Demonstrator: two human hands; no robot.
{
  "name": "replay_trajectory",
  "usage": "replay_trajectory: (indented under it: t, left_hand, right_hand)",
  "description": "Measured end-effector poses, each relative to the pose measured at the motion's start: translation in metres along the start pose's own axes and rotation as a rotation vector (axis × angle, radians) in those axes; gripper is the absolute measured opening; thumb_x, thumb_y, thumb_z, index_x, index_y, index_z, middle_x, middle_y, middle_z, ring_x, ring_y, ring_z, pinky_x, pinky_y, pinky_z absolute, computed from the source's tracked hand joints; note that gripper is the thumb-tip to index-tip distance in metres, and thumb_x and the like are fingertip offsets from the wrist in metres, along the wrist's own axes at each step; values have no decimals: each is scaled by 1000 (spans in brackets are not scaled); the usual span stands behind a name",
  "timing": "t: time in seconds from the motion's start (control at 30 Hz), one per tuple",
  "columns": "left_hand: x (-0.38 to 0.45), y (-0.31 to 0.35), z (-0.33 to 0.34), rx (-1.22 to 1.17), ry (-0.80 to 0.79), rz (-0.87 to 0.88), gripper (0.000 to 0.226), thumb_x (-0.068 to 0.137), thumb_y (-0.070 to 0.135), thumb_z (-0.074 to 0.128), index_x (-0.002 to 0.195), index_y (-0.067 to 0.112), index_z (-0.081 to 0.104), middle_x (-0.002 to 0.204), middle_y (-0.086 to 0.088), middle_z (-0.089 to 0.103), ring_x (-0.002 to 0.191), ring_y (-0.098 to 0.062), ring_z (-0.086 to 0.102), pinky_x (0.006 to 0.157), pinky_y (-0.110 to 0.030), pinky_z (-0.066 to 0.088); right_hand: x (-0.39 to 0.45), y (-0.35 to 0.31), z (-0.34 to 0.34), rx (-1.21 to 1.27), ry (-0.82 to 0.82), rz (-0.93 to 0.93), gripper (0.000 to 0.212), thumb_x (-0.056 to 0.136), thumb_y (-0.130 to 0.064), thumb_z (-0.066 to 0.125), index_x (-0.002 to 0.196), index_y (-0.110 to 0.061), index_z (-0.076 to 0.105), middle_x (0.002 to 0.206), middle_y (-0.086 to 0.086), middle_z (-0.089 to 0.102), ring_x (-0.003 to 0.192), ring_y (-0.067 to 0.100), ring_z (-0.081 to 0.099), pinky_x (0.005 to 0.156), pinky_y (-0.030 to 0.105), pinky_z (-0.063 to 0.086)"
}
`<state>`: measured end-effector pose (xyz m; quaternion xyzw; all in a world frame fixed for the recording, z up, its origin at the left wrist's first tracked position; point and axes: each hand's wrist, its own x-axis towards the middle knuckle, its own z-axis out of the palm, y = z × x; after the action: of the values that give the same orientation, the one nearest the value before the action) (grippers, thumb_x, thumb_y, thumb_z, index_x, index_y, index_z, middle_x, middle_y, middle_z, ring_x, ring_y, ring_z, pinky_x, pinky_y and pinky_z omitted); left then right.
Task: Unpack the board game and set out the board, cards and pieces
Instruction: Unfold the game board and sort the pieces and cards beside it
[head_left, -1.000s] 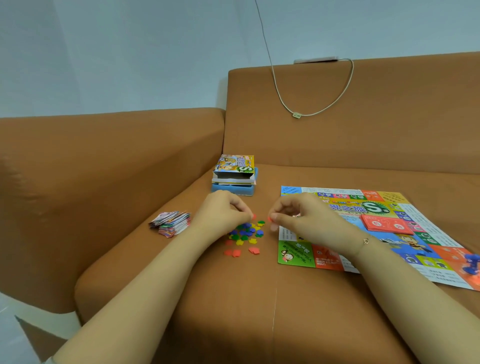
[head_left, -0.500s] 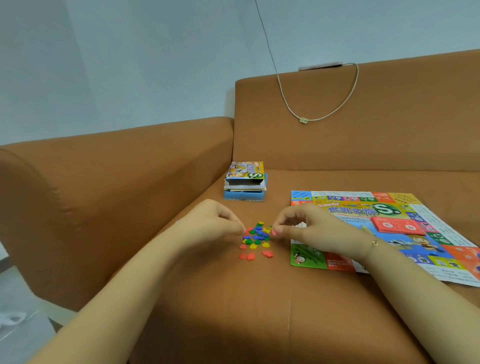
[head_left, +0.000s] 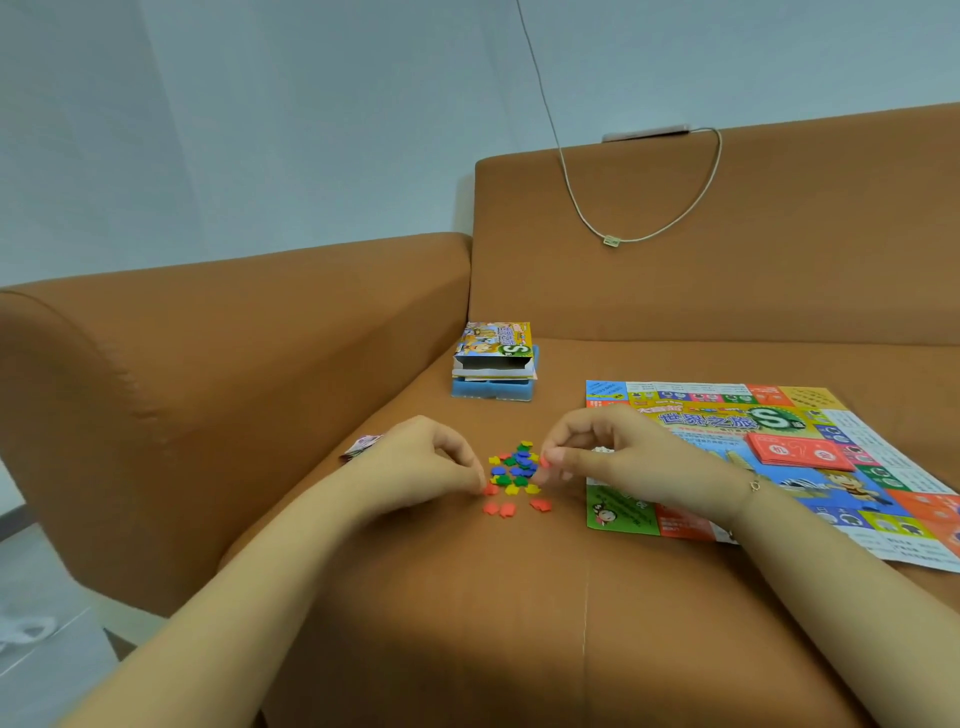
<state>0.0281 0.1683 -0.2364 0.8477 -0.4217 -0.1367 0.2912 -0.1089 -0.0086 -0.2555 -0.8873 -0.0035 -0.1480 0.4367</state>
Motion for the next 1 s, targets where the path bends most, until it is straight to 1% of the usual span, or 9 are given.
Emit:
replay_trajectory:
  t: [0.07,0.17,0.27,0.37,0.43,0.6,0.73,0.83,1.0]
  left_hand:
    - [0,-1,2,31,10,27,5,81,25,72,82,22,75,69,17,63,48,13,48,42,-3,31]
    - [1,-3,4,82,31,64,11,81,29,72,90,24,74,84,11,66,50,16,47,45,-3,32]
    - [2,-6,4,86,31,77,11,81,31,71,91,29,75,91,8,68,59,10,52,48,-3,34]
    - [4,-8,3,87,17,83,9,81,33,71,88,32,77,93,10,69,83,0,60,64,-9,41]
    - [5,-9,1,81,3,88,8,80,33,72,86,31,77,91,13,69,88,-2,61,72,-14,45]
    - [5,-10,0,34,-35,126,5,79,31,73,77,30,77,80,20,66,72,6,58,64,-12,38]
    - [7,-9,-1,62,71,136,6,82,31,69,80,31,75,59,21,59,52,2,47,49,-11,32]
    - [12,-11,2,134,162,168,14,87,23,62,93,30,73,81,19,62,59,6,48,56,-10,33]
    - [25,-14,15,87,189,177,19,89,21,59,104,29,69,100,13,63,67,9,46,61,-5,31]
  right_hand:
    - [0,0,2,29,-27,3,13,95,-9,55,89,-3,65,87,7,75,78,8,66,73,19,50]
    - [1,3,5,26,-50,14,12,95,-11,55,88,-9,65,87,6,75,80,11,65,74,19,49]
    - [3,4,5,24,-33,27,12,94,-12,56,87,-10,64,87,6,75,78,9,64,74,20,49]
    - [3,5,4,16,4,37,12,94,-12,56,86,-10,66,87,4,75,79,10,64,73,19,50]
    - [2,4,3,25,25,41,12,93,-11,57,85,-10,66,87,3,75,80,10,65,72,17,50]
    - [1,-3,8,52,-16,7,12,94,-11,56,87,-11,66,88,1,75,80,4,66,77,16,49]
    - [2,-5,12,113,-82,3,13,94,-10,55,92,-2,65,95,11,74,90,24,69,88,30,53]
    - [3,-6,14,99,-107,17,13,94,-11,55,93,-2,64,98,11,74,100,29,67,91,32,51]
    - [4,0,12,31,-40,39,12,94,-14,57,92,-8,66,95,2,75,97,16,69,85,22,50]
